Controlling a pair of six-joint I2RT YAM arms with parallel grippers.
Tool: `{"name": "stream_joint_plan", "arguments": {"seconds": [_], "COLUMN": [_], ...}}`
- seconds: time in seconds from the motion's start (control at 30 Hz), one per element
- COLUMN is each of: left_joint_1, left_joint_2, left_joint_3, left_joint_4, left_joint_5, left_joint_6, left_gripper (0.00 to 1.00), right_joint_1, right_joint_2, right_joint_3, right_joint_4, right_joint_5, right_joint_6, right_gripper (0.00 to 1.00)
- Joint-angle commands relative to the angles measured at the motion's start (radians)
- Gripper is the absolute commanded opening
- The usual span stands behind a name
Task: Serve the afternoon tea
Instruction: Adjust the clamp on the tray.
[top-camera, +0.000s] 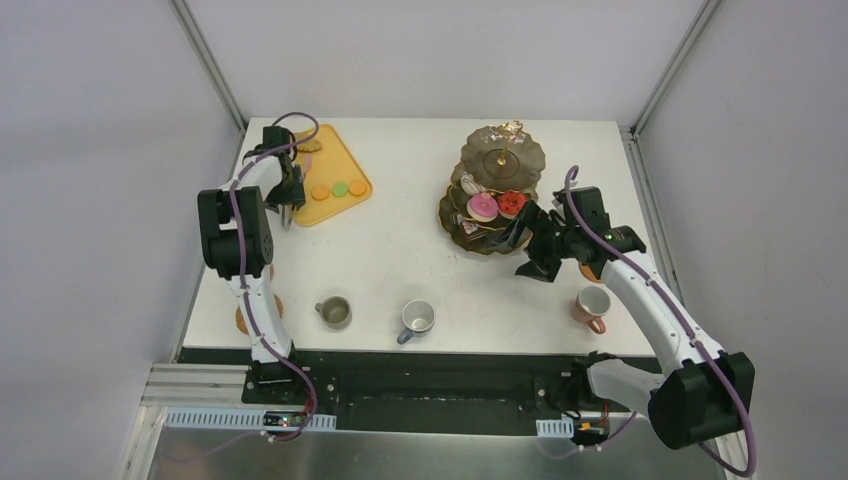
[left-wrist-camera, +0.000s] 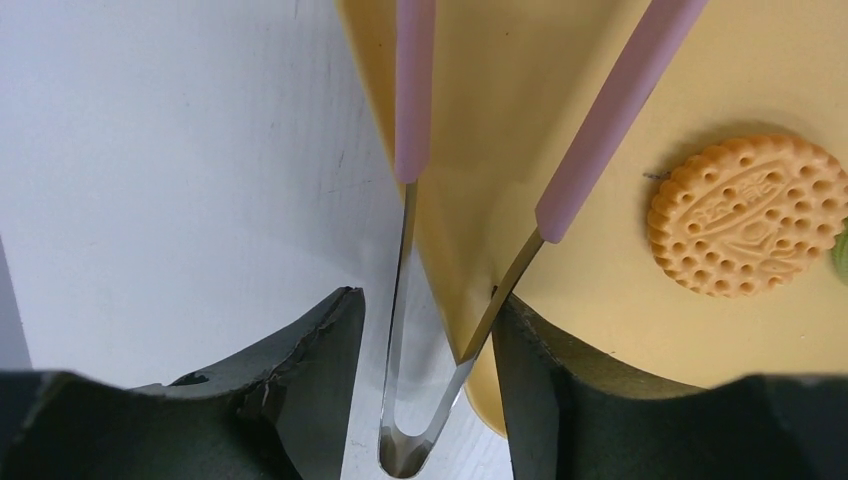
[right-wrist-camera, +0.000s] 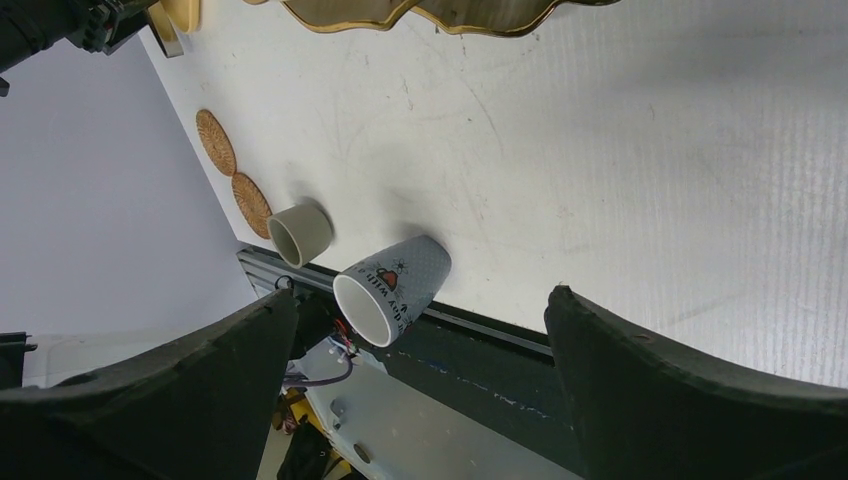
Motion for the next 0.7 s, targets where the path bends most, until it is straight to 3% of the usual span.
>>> {"name": "stream_joint_plan", "arguments": {"seconds": [0.0,0.67], "left_joint_1": [-0.019,-0.034], "left_joint_2": [-0.097,-0.035], "left_joint_3": [-0.053,-0.056], "left_joint_4": [0.126,0.162], "left_joint_5": [-0.024,-0.048], "left_joint_6": [-0.015,0.000], "left_gripper": [0.52,0.44], "right_joint_1": [0.011,0.031], "right_joint_2": [-0.019,-0.037], "right_joint_3": [0.005,-0.009], "right_joint_4": [0.017,0.017], "right_joint_5": [-0.014,-0.001], "right_joint_6": [-0.003,0.000], "right_gripper": [0.99,0.99]}}
